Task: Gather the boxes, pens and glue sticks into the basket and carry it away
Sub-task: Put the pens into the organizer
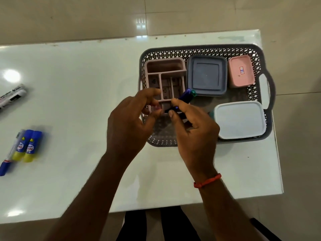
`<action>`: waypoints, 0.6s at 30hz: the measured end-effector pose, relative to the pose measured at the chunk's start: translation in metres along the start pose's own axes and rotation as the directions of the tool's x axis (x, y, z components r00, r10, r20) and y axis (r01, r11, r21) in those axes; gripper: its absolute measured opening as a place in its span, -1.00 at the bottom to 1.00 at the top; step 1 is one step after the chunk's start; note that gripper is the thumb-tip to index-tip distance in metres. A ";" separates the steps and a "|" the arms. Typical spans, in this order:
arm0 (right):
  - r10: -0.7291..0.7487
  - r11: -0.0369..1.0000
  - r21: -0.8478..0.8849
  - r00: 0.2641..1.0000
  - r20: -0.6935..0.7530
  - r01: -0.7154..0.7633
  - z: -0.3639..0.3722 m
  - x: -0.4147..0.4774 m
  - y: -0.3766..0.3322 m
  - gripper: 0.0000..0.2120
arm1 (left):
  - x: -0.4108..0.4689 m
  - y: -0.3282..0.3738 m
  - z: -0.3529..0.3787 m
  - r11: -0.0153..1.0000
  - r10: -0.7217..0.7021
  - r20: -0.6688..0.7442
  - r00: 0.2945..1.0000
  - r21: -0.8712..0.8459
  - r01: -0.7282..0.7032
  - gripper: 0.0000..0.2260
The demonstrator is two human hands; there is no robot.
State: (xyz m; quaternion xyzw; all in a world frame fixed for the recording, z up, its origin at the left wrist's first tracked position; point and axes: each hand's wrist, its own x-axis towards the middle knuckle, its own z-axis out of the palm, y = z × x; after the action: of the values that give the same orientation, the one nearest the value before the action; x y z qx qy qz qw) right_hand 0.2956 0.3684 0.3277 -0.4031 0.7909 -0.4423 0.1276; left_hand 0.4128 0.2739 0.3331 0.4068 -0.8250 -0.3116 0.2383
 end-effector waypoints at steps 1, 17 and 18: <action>0.001 1.000 -0.029 1.000 0.006 0.000 -0.001 0.000 0.003 -0.70 | -0.001 0.000 0.003 1.000 0.004 0.024 1.000 0.019 -0.005 -0.65; 0.013 0.997 0.079 1.000 0.019 -0.014 -0.037 -0.031 0.006 -0.62 | -0.024 0.014 -0.002 0.979 -0.157 0.036 0.987 -0.124 0.160 -0.64; 0.003 0.998 0.069 0.999 0.039 -0.005 -0.041 -0.039 0.007 -0.67 | -0.026 0.015 -0.004 0.977 -0.168 0.032 0.985 -0.130 0.171 -0.65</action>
State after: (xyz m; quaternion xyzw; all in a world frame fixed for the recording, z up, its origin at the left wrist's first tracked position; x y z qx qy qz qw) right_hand 0.2940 0.4235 0.3394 -0.4054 0.7733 -0.4613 0.1577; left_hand 0.4222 0.3010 0.3430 0.4555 -0.7674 -0.3890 0.2286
